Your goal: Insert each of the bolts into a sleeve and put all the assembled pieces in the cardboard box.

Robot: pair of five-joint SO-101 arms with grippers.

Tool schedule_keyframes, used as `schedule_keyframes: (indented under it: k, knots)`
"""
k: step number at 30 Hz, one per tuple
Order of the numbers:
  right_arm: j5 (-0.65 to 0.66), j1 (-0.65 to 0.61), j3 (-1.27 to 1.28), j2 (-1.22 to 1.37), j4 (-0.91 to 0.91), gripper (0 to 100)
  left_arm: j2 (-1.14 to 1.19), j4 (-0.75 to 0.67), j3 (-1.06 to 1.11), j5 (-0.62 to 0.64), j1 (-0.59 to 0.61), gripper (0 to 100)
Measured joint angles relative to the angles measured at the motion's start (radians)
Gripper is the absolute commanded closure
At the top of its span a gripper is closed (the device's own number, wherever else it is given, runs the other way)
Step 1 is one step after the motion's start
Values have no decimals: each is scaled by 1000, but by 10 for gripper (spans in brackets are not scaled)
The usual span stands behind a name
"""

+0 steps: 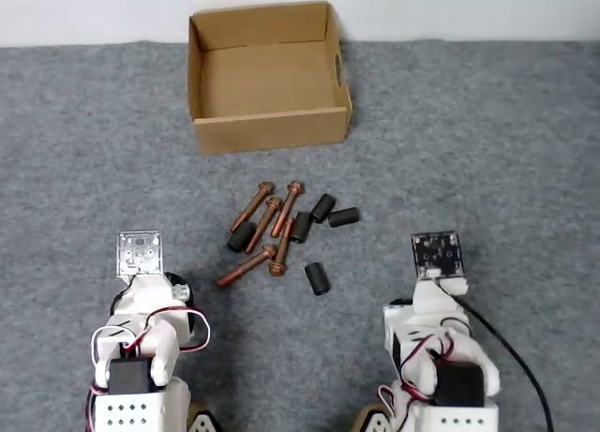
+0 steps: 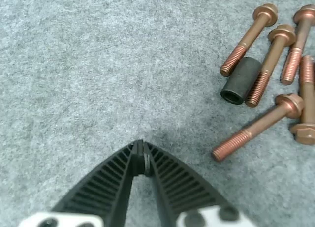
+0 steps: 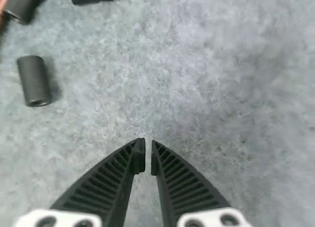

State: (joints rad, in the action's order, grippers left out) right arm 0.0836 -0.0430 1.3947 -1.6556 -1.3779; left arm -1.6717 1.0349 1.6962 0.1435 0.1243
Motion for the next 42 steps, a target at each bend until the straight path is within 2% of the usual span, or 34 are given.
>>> schedule_keyframes:
  k: [10, 16, 21, 26, 42]
  knots:
    - [14, -74, -539, 726, -66, 969, 0, 0, 0, 0, 0, 993]
    - [58, -183, -678, 1042, -66, 973, 0, 0, 0, 0, 0, 993]
    - [91, -325, -681, 1155, -25, 942, 0, 0, 0, 0, 0, 993]
    - [58, -420, -681, 1212, 84, 773, 0, 0, 0, 0, 0, 993]
    - [49, -480, -681, 1478, 382, 783, 0, 0, 0, 0, 0, 993]
